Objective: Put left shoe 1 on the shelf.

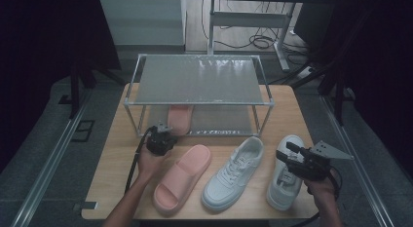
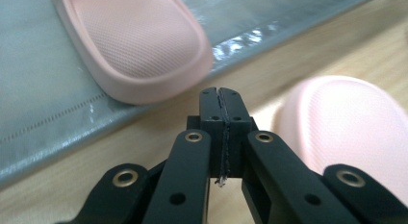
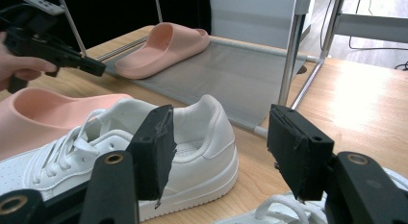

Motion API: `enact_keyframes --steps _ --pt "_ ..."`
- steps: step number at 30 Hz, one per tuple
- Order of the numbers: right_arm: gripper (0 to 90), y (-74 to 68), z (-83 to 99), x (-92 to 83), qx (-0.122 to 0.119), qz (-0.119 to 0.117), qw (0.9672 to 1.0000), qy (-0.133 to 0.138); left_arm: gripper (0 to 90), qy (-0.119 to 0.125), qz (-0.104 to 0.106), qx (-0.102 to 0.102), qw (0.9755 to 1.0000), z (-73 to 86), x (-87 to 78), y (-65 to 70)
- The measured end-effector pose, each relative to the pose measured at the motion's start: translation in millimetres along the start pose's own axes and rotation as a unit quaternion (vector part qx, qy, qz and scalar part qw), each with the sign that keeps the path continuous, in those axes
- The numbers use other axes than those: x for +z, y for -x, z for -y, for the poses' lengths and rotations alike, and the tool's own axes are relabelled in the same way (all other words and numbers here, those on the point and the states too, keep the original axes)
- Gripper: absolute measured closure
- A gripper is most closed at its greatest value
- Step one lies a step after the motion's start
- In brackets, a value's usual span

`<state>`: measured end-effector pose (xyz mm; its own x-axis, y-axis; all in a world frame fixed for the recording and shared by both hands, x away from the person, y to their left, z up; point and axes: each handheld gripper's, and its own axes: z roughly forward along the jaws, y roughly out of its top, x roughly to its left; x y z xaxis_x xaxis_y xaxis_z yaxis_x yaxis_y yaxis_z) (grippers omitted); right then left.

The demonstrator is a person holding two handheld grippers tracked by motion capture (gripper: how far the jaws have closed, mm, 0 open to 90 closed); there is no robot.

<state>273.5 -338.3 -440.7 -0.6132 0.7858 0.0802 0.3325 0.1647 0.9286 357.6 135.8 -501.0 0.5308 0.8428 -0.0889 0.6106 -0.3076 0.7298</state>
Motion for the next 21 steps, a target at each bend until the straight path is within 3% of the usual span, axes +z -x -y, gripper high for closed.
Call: enact_keyframes --steps 10,21 --pt "42.9 -0.1 0.5 0.9 0.001 -0.001 1.0000 -0.002 90.0 0.014 0.029 0.004 0.9995 21.2 -30.0 10.8" --pt "42.9 -1.8 0.3 1.2 -0.001 -0.001 1.0000 -0.003 89.5 0.046 0.063 0.004 0.9969 51.9 -71.7 28.7"
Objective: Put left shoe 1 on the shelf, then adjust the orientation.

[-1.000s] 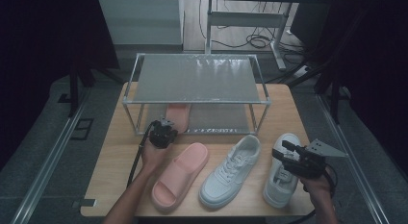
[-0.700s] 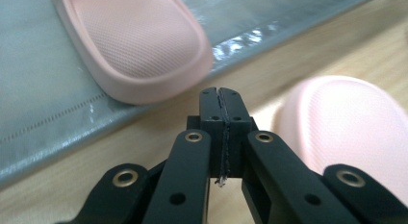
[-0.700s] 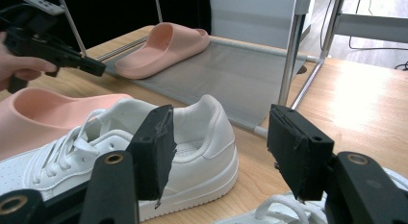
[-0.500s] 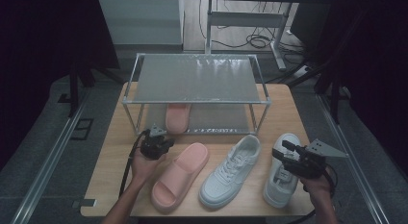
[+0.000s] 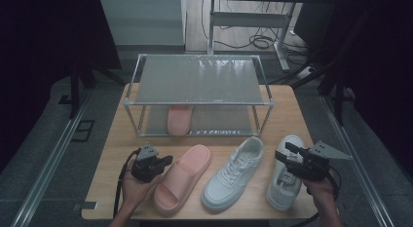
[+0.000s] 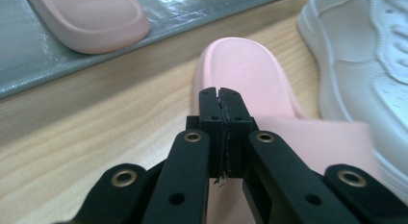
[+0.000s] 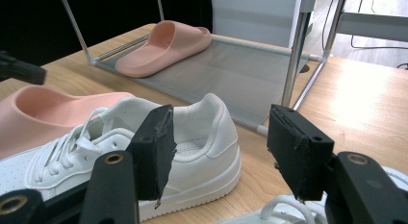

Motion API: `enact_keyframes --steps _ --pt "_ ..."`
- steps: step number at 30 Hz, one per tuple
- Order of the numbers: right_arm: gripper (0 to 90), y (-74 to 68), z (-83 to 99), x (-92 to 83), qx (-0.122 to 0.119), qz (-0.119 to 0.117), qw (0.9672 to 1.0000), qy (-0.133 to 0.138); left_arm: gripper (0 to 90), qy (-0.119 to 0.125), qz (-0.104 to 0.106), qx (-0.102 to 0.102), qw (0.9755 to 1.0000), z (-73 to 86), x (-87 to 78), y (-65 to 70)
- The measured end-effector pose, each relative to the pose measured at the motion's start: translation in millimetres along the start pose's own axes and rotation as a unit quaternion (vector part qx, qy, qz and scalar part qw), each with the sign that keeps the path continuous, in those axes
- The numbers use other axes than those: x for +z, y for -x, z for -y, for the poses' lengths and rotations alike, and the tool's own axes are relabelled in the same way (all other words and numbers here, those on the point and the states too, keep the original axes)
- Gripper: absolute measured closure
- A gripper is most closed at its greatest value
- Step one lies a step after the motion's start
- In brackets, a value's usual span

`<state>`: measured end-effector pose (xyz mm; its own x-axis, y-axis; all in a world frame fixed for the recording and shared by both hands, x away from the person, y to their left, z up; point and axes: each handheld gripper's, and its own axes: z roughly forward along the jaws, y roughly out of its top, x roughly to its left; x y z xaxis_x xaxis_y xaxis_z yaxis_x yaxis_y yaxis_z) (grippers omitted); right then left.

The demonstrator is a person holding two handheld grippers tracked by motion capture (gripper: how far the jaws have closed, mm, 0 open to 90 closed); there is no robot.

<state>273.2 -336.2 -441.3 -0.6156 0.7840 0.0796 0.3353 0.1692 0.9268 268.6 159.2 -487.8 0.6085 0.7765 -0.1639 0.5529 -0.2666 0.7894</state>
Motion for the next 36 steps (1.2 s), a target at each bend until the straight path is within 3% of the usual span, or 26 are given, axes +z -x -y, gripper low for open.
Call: enact_keyframes --steps 11,18,27,36 --pt "42.9 -1.0 -0.4 -1.2 -0.001 0.000 1.0000 0.001 89.6 -0.001 0.004 -0.001 1.0000 20.5 -22.6 9.7" --pt "42.9 -0.4 -0.4 -1.7 -0.001 0.002 1.0000 0.001 89.6 0.002 0.018 -0.011 0.9998 32.2 -33.1 12.8" --pt "42.9 -2.7 -1.1 -1.7 -0.005 0.000 1.0000 0.000 89.7 -0.004 0.039 0.009 0.9992 30.8 -28.9 30.3" --pt "42.9 -1.0 -0.2 -0.8 -0.001 0.001 1.0000 -0.001 89.9 0.007 0.053 0.013 0.9985 26.7 -35.4 36.7"
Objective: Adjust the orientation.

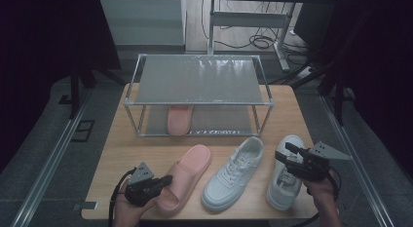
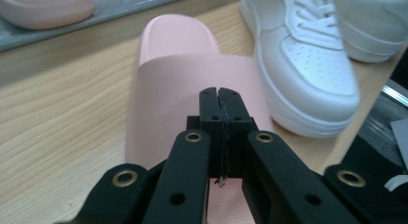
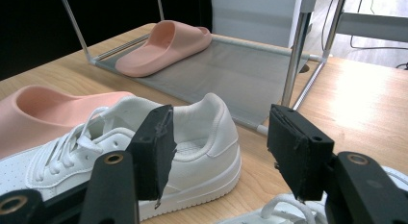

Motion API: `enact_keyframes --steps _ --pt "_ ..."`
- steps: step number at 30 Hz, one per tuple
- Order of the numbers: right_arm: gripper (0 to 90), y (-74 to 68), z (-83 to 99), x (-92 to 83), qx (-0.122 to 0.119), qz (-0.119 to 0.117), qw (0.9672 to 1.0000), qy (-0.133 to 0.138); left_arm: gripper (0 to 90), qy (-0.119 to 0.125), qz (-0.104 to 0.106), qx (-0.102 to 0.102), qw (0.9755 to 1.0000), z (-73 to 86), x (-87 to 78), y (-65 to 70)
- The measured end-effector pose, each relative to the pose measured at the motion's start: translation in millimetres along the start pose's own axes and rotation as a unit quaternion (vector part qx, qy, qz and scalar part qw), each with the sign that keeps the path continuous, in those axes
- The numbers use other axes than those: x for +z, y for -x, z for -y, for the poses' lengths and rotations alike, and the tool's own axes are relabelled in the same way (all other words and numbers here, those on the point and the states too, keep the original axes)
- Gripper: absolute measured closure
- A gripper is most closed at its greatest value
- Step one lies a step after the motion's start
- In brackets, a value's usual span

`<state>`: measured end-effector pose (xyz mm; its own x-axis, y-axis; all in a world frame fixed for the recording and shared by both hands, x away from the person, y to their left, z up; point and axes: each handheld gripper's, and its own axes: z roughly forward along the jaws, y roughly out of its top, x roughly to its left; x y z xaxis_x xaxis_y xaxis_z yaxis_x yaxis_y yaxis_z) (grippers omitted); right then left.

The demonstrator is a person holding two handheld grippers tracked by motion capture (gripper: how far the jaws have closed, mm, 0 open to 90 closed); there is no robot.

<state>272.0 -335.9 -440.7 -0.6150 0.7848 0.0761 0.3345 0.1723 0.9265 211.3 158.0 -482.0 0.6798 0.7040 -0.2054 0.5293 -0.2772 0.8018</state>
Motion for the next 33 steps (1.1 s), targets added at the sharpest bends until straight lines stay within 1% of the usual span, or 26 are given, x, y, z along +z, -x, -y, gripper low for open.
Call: enact_keyframes --steps 1,2,4,7,8,9,10,13,16,20,26,33 --pt "42.9 0.0 0.0 0.0 0.000 0.000 1.0000 0.000 89.9 0.000 0.000 0.000 1.0000 0.0 0.0 0.0" --pt "42.9 -0.9 0.0 0.7 -0.001 -0.001 1.0000 -0.001 89.8 -0.002 0.014 0.004 0.9999 -0.3 3.0 7.3" --pt "43.0 -2.0 0.0 1.6 -0.004 -0.003 1.0000 -0.002 89.8 -0.010 0.029 0.010 0.9995 0.3 10.3 15.9" --pt "42.9 -3.5 0.2 2.7 -0.004 -0.005 1.0000 -0.004 89.7 -0.026 0.044 0.022 0.9985 2.1 21.8 27.0" --pt "42.9 -3.4 0.5 3.1 -0.005 -0.005 1.0000 -0.005 89.7 -0.026 0.044 0.022 0.9985 2.1 21.8 27.0" --pt "42.9 -3.2 0.8 3.6 -0.004 -0.005 1.0000 -0.005 89.7 -0.034 0.049 0.027 0.9978 3.4 26.6 30.6" --pt "42.9 -3.0 1.0 3.6 -0.003 -0.005 1.0000 -0.005 89.8 -0.038 0.050 0.028 0.9976 4.2 28.9 32.0" --pt "42.9 -2.1 1.3 3.8 -0.003 -0.005 1.0000 -0.005 89.8 -0.047 0.046 0.033 0.9973 6.9 34.5 34.6" --pt "42.9 -2.2 1.4 3.9 -0.003 -0.005 1.0000 -0.005 90.0 -0.050 0.048 0.033 0.9971 7.7 36.5 34.4" --pt "42.9 -2.7 1.3 3.9 -0.003 -0.005 1.0000 -0.005 90.0 -0.051 0.045 0.033 0.9971 7.5 35.6 33.4" --pt "42.9 -2.0 1.3 3.3 -0.003 -0.005 1.0000 -0.004 90.0 -0.048 0.033 0.022 0.9981 8.1 31.7 24.8" --pt "42.9 -0.7 1.5 2.8 -0.002 -0.003 1.0000 -0.004 90.0 -0.045 0.015 0.009 0.9988 8.6 25.7 11.2"
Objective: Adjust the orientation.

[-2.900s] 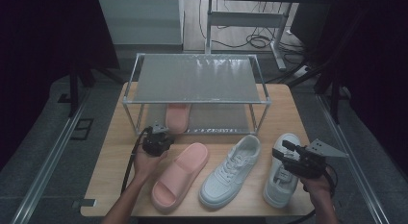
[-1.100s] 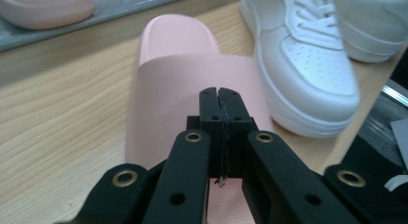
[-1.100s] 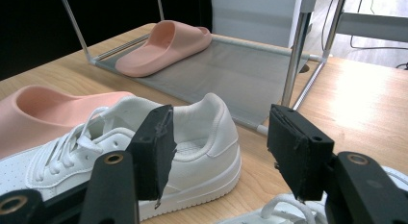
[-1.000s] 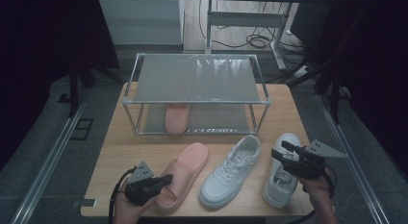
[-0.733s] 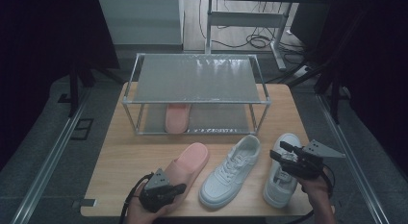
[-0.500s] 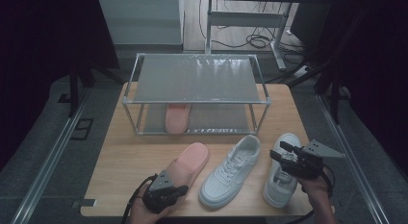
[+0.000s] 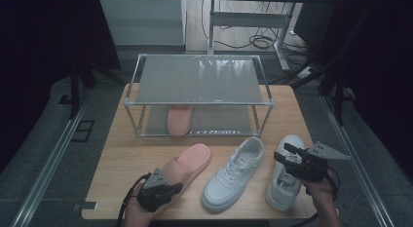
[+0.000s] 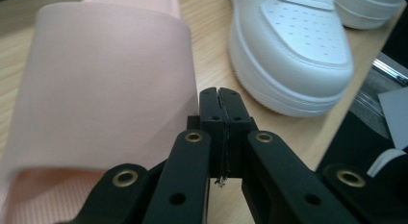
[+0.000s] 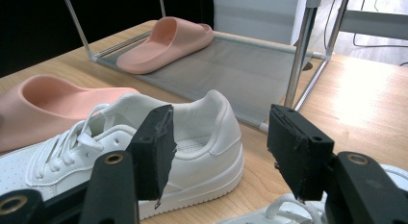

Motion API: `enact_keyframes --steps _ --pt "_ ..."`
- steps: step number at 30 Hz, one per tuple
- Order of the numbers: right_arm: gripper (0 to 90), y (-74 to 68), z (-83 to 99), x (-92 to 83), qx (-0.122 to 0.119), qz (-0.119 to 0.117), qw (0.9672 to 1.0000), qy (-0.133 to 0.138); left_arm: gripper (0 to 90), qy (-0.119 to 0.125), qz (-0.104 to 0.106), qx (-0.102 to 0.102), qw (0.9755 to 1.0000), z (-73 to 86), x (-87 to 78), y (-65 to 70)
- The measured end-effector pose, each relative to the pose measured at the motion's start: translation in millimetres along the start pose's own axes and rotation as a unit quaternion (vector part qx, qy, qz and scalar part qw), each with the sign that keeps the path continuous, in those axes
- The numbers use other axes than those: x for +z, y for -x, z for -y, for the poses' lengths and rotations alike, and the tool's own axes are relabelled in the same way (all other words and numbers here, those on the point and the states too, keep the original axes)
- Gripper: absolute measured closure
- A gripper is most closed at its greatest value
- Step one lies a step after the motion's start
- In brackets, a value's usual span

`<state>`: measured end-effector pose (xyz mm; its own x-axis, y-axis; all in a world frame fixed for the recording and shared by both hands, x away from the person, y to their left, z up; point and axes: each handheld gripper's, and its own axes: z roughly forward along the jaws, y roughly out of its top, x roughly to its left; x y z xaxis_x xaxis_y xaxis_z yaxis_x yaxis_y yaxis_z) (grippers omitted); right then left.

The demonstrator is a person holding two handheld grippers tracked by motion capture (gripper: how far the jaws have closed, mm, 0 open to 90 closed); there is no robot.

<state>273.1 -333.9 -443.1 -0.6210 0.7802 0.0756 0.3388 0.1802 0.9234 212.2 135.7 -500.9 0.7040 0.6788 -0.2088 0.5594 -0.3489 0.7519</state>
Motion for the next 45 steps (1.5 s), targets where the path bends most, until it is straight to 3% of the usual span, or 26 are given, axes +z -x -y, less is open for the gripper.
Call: enact_keyframes --steps 12,16,24,30,33,38,45 --pt "43.0 -0.1 -1.5 -1.9 -0.002 0.002 1.0000 0.003 90.0 0.019 -0.038 -0.026 0.9987 0.5 -6.6 -25.8" --pt "42.9 0.4 -1.8 -2.8 -0.002 0.002 1.0000 0.004 90.0 0.021 -0.055 -0.024 0.9980 -3.5 -5.6 -32.9" --pt "42.9 2.4 -1.3 -4.2 0.001 0.005 1.0000 0.006 90.0 0.025 -0.063 -0.031 0.9972 -11.6 -2.8 -42.5" --pt "42.9 2.0 -1.9 -4.9 0.001 0.004 1.0000 0.007 90.0 0.036 -0.063 -0.026 0.9970 -17.0 -7.6 -37.4" --pt "42.9 1.8 -1.9 -4.4 0.002 0.004 1.0000 0.006 90.0 0.038 -0.063 -0.008 0.9972 -26.6 -4.4 -27.0" --pt "42.9 1.3 -1.7 -3.9 0.001 0.003 1.0000 0.006 90.0 0.032 -0.056 0.009 0.9979 -44.1 11.6 -17.1" --pt "42.9 2.4 -1.8 -6.0 0.002 0.004 1.0000 0.008 90.0 0.018 -0.060 0.006 0.9980 -63.1 37.1 -21.5"
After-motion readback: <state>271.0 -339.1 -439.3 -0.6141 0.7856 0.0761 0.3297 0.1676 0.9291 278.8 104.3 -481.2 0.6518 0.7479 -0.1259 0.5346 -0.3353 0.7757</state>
